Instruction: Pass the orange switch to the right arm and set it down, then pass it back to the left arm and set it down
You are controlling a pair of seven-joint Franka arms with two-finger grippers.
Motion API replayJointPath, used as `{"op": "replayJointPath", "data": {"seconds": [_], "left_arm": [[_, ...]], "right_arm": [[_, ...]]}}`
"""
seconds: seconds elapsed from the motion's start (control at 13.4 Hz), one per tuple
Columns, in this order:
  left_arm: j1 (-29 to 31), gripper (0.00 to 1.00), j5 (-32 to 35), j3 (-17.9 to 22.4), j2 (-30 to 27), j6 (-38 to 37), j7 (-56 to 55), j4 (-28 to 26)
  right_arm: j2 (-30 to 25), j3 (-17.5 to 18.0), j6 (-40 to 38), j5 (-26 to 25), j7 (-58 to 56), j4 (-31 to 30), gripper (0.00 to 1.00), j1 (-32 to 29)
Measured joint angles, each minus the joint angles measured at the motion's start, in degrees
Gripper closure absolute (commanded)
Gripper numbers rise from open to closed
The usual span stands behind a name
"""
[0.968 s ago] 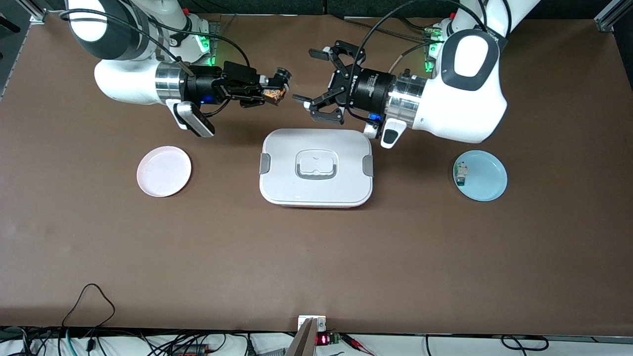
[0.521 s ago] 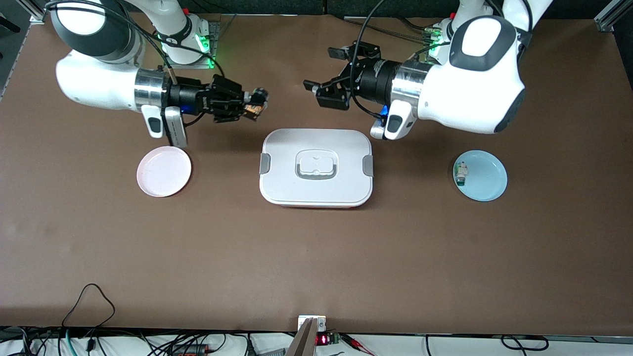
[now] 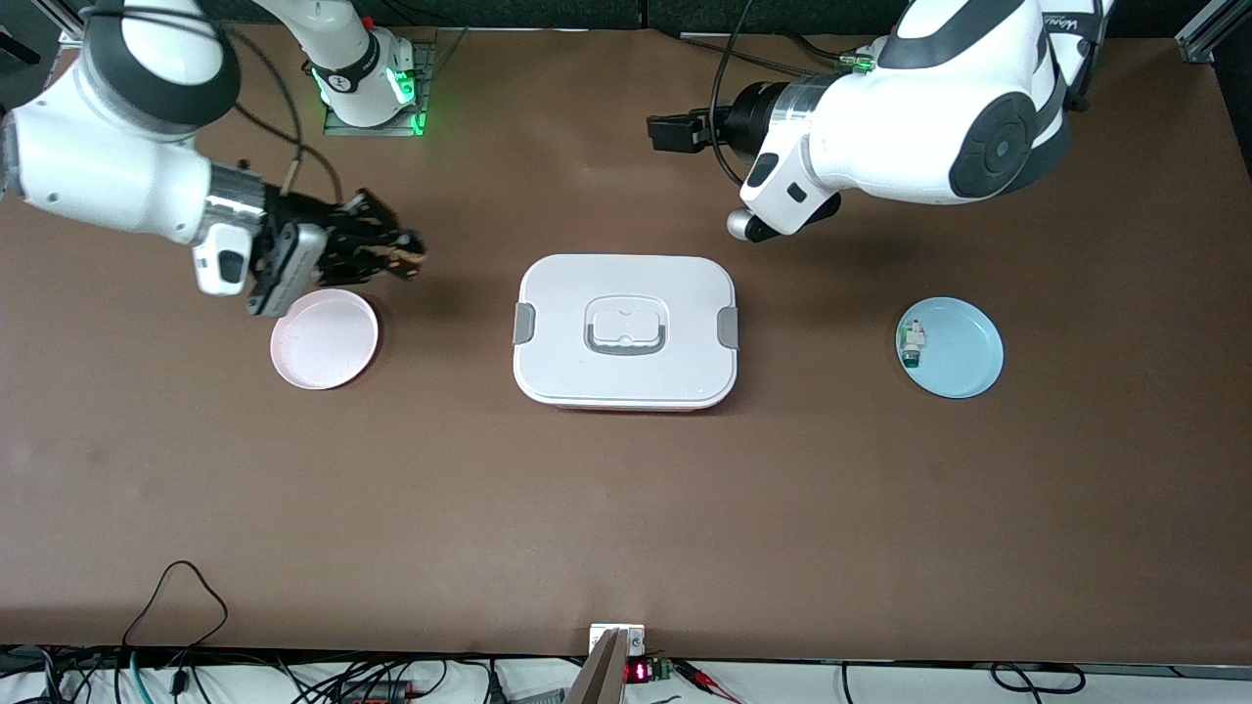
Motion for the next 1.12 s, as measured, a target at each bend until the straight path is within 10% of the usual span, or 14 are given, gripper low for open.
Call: {"op": "replayJointPath", "data": {"seconds": [0.52, 1.12], "left_arm": [[-0.7, 0.0, 26.2, -3.2, -4.3, -7.8, 5.1, 2.7], [8.9, 0.0, 30.7, -2.9, -6.3, -9.3, 25.2, 2.8]], "right_arm": [[4.8, 0.5, 5.1, -38.1, -11.0, -0.2, 0.71, -1.1], [12.3, 0.4, 20.2, -45.6, -25.0, -7.1, 0.71, -1.9]]}}
